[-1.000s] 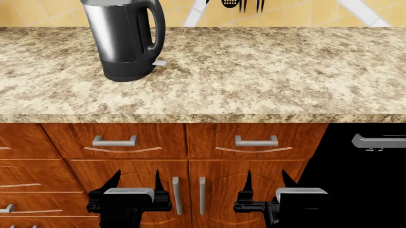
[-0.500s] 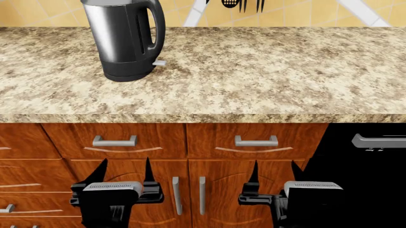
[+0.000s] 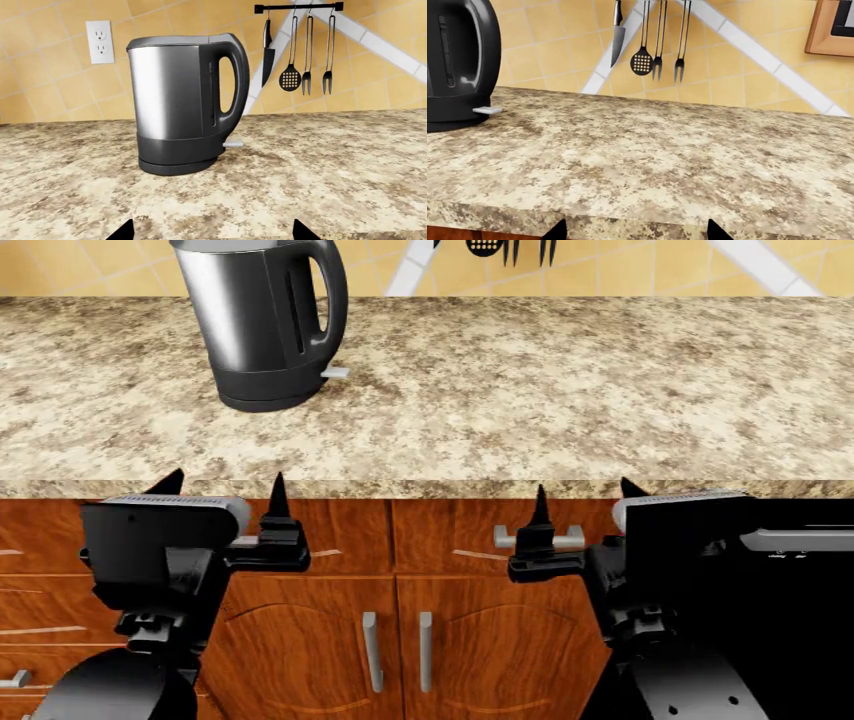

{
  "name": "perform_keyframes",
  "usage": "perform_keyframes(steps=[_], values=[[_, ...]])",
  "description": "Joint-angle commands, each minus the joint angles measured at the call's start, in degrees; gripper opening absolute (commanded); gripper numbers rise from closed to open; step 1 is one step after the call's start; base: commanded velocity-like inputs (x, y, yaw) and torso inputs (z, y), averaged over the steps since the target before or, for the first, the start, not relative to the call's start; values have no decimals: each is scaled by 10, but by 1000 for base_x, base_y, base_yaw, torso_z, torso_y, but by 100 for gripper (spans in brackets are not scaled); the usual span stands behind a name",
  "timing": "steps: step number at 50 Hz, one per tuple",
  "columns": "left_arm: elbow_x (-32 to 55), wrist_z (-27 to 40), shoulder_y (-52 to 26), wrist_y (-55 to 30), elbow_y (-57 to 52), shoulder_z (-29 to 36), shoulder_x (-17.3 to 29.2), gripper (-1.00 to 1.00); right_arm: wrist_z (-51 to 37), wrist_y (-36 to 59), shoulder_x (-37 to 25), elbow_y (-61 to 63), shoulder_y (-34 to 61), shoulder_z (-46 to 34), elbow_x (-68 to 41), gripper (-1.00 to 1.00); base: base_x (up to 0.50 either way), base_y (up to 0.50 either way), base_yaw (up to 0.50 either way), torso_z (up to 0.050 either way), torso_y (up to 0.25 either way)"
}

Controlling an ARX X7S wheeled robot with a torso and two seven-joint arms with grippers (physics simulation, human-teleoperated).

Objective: Press down the lever to turn on the electric kettle.

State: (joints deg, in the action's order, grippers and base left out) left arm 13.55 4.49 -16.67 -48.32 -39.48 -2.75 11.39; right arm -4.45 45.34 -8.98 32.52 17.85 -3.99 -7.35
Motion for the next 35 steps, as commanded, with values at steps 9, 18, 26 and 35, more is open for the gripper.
perform_keyframes(steps=[9, 18, 26, 35], values=[[78, -28, -143, -198, -5, -43, 25, 100, 19, 162, -8, 4, 143, 9, -43, 100, 0, 0, 0, 0, 0], [83, -31, -133, -193, -5, -48, 27, 100, 16, 156, -7, 3, 136, 10, -47, 100, 0, 0, 0, 0, 0], [84, -31, -132, -189, 1, -43, 29, 100, 14, 154, -8, -1, 134, 12, -50, 100, 0, 0, 0, 0, 0], [85, -30, -105, -171, -14, -43, 27, 100, 16, 137, -9, -15, 119, 18, -55, 100, 0, 0, 0, 0, 0]])
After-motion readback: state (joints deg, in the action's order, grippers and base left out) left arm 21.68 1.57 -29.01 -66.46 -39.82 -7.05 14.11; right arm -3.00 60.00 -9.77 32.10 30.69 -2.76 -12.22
